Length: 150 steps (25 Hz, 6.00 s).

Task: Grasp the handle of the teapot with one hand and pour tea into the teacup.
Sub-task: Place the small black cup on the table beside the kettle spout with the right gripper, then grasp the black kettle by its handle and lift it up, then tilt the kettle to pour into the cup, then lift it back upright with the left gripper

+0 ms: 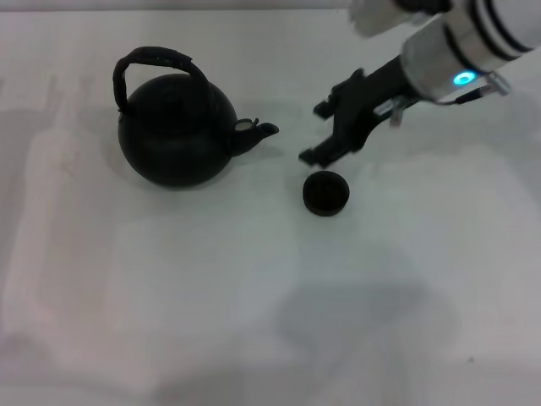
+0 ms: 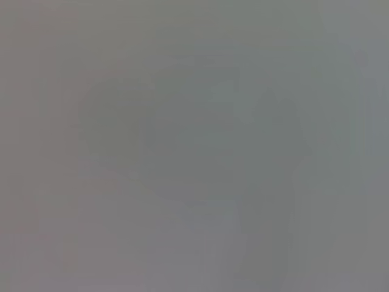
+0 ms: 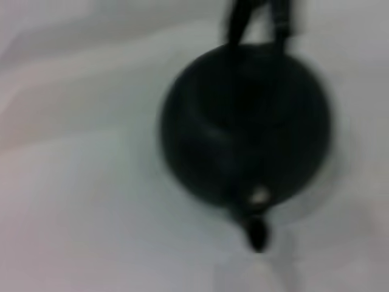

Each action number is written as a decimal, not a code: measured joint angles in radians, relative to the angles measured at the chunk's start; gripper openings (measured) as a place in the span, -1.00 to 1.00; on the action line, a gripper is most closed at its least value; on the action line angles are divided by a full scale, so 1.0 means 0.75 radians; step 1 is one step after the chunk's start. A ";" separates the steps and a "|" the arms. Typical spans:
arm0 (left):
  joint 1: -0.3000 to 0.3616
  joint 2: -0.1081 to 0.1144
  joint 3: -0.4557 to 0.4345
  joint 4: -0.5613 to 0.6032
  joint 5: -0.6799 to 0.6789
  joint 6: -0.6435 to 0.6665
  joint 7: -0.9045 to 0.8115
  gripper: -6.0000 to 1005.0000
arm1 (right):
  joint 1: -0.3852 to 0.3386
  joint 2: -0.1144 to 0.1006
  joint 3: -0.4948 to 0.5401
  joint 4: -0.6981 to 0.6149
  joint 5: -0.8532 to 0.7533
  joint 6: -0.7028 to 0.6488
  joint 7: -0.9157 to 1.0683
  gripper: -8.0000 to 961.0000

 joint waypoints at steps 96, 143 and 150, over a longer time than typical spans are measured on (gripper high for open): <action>-0.057 -0.008 0.566 -0.105 0.022 -0.041 0.140 -0.70 | -0.237 -0.002 1.345 1.070 2.154 0.315 -2.531 0.76; -0.368 -0.009 0.580 -0.051 0.297 -0.092 0.437 -0.81 | -0.209 -0.004 1.347 1.055 2.225 0.316 -2.531 0.76; -0.382 -0.008 0.580 -0.051 0.306 -0.129 0.448 -0.81 | -0.207 -0.004 1.347 1.055 2.244 0.316 -2.531 0.76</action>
